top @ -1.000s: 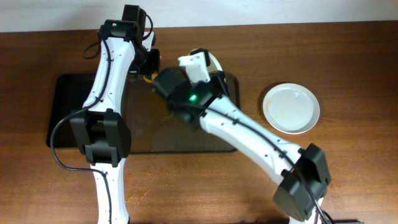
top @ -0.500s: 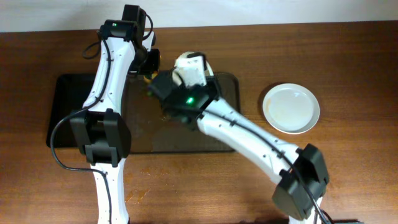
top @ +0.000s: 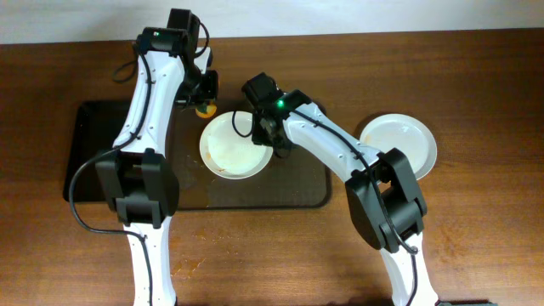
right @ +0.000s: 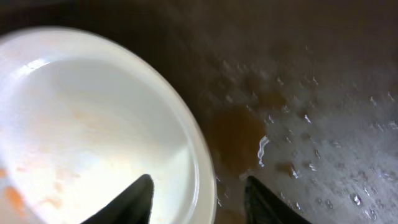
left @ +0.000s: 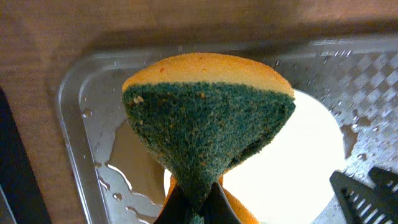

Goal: Clean dirty plates on tray and stack at the side
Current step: 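Scrub the lowered plate again with the sponge in the left gripper, then lift the plate with the right gripper and carry it right, then set the plate onto the stacked plates and release, then place the sponge into the black tray with the left gripper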

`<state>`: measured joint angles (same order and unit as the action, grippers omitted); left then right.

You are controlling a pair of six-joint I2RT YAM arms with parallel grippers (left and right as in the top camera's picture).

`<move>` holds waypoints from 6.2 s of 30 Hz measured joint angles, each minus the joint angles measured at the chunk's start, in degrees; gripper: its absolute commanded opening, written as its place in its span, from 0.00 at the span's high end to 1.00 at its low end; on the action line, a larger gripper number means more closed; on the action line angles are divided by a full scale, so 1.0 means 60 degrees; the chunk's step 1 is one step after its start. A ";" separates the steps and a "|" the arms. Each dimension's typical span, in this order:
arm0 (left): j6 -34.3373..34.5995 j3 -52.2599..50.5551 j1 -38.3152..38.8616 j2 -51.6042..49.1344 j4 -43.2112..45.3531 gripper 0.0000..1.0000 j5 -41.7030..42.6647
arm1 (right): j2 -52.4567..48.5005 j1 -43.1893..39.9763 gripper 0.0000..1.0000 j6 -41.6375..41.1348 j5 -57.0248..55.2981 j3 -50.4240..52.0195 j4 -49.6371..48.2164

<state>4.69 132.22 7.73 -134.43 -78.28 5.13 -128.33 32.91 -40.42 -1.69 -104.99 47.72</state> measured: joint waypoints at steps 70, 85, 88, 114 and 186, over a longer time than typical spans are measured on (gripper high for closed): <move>0.2138 -0.1515 0.1089 0.0208 0.2404 0.99 -0.3563 | -0.1067 -0.1115 0.96 -0.0605 0.2805 -0.0160 -0.0710; 0.2138 -0.1515 0.0943 0.0208 0.2353 0.99 -0.2834 | 0.2142 -0.0627 0.96 0.2182 -0.3388 -0.0171 0.2645; 0.2138 -0.1515 0.0885 0.0208 0.2368 0.99 -0.2805 | 0.2637 0.0463 0.96 0.2149 -0.6233 -0.0171 0.3224; 0.2138 -0.1515 0.0878 0.0208 0.2368 0.99 -0.2648 | 0.2685 -0.0743 0.96 0.1024 -0.4783 -0.0171 0.3996; 0.0929 -0.2779 -0.2801 0.1665 0.0521 0.01 -0.2310 | 0.3024 -0.2681 0.23 0.3945 0.2645 0.2186 0.1013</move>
<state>10.26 115.55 -9.08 -124.44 -75.16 -8.73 -110.19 16.82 -16.75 14.17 -91.88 53.80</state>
